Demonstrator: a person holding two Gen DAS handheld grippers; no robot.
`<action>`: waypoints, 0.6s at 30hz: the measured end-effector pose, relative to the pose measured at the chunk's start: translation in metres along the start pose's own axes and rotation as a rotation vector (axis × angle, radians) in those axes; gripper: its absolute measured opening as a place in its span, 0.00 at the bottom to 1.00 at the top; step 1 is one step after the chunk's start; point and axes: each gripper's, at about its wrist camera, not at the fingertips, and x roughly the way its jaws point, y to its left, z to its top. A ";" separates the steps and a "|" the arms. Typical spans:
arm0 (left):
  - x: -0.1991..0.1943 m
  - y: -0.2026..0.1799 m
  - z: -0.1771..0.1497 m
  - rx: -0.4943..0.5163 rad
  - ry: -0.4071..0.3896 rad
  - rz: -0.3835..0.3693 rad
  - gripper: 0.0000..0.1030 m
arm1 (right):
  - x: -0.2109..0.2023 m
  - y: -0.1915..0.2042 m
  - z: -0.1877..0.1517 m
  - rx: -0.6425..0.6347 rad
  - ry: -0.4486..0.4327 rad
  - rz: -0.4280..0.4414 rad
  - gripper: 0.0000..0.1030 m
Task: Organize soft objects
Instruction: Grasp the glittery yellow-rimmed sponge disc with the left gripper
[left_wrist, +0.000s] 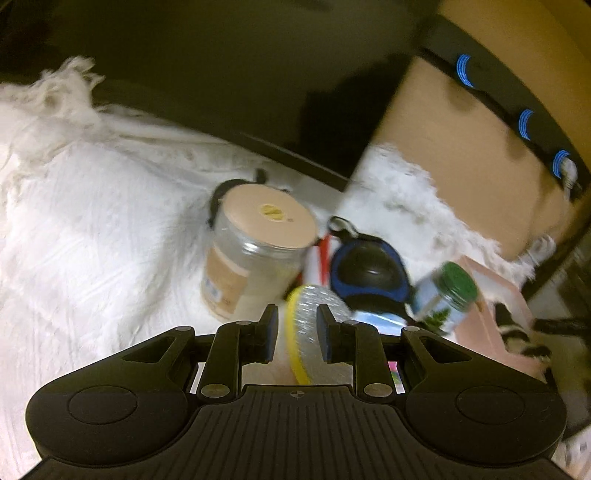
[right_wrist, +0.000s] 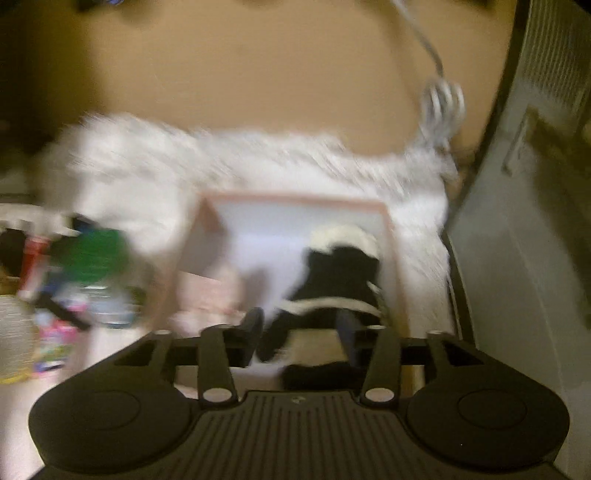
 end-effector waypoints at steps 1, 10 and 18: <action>0.003 0.003 0.000 -0.018 -0.001 0.013 0.24 | -0.013 0.007 -0.006 -0.018 -0.033 0.030 0.56; 0.031 0.001 -0.006 -0.091 0.076 -0.081 0.24 | -0.007 0.091 -0.074 -0.072 0.080 0.239 0.61; 0.037 -0.052 -0.015 0.120 0.061 -0.171 0.30 | 0.015 0.105 -0.102 -0.040 0.122 0.187 0.63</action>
